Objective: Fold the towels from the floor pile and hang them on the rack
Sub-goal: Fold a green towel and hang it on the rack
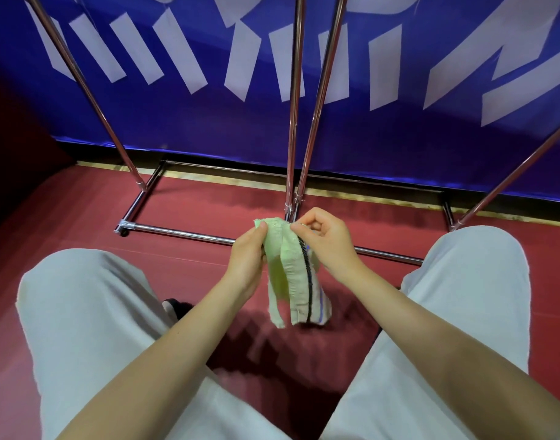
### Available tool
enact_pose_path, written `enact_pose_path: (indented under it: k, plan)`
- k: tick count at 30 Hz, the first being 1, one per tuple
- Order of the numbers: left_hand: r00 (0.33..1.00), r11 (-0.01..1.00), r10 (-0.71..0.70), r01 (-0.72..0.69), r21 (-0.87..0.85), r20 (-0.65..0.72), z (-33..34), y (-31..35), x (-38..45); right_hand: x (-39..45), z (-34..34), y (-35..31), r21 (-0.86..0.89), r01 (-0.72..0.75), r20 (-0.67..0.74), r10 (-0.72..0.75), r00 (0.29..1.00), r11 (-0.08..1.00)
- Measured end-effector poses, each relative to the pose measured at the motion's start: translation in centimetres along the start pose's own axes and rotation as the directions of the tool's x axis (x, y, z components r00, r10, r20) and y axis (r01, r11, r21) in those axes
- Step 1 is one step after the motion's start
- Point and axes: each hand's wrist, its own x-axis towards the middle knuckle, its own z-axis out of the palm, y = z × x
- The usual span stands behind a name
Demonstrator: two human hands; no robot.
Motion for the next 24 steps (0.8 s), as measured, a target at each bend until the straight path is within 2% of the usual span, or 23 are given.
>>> enact_pose_path:
  k: [4,8,13,17,24]
  plan:
    - [0.999,1.0,0.026,-0.026,-0.018,0.036,0.7,-0.2,-0.6,0.1,0.7,-0.1,0.128,-0.056,0.046,0.05,0.998,0.99]
    - [0.997,0.998,0.024,-0.02,-0.052,0.077,1.2,-0.3,-1.0,0.3,1.2,0.0,0.171,-0.07,0.063,0.06,0.996,0.983]
    - [0.997,0.997,0.029,-0.023,-0.076,0.078,1.4,-0.1,-1.0,0.4,1.0,0.7,-0.097,0.046,-0.035,-0.05,0.998,0.994]
    - [0.992,0.998,0.054,-0.052,-0.023,0.111,1.7,0.1,-0.9,0.4,0.7,1.2,-0.22,0.131,-0.087,-0.153,0.984,0.967]
    - [0.99,0.999,0.044,-0.046,0.013,0.132,2.0,-0.1,-0.6,0.8,0.0,1.9,-0.221,-0.002,-0.194,-0.042,0.98,0.975]
